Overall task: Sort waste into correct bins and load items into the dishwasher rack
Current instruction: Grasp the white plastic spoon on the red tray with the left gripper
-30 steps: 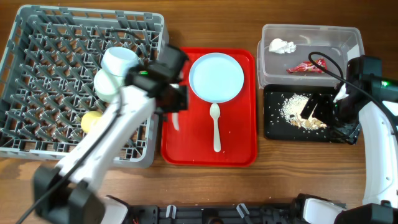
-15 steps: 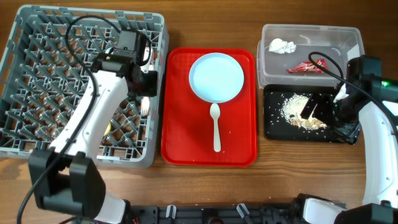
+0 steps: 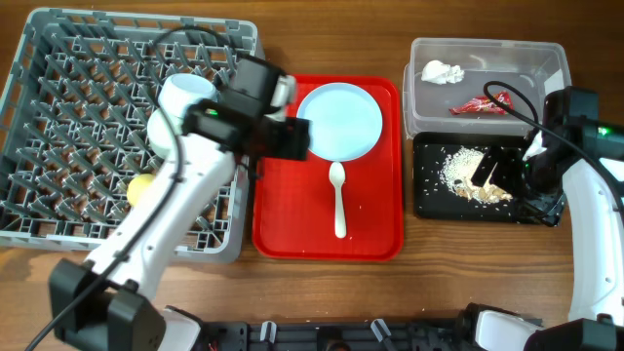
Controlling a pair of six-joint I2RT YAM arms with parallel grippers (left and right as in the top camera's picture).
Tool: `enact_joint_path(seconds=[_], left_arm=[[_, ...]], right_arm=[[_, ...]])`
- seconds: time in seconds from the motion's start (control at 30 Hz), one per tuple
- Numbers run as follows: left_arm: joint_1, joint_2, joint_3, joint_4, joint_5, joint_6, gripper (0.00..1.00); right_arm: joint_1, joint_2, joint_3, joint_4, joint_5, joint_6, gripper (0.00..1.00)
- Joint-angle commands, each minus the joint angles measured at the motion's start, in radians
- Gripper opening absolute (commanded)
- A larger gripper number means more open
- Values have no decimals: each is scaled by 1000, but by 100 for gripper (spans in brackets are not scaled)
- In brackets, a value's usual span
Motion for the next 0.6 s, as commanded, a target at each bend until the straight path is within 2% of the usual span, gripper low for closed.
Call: enact_joint_path(seconds=[0.0, 0.07, 0.13, 0.23, 0.43, 0.5, 0.53, 0.57], left_arm=[[-130, 100, -2, 21, -73, -295, 81], [-203, 189, -2, 33, -133, -391, 81], [-241, 251, -2, 51, -150, -430, 79], [-305, 372, -2, 97, -187, -435, 74], [-346, 470, -2, 107, -243, -435, 66], [-346, 473, -2, 107, -243, -434, 57], [-346, 473, -2, 107, -243, -435, 44], [-346, 473, -2, 107, -243, -434, 37]], right_arm=[[-3, -4, 12, -1, -8, -12, 100], [-3, -4, 12, -1, -8, -12, 100], [-3, -4, 12, -1, -8, -13, 100], [-3, -4, 12, -1, -8, -13, 100], [-3, -4, 12, -1, -8, -13, 99], [-3, -4, 12, -1, -8, -12, 100], [-3, -4, 12, -1, -8, -13, 100], [-3, -4, 12, -1, -8, -13, 99]])
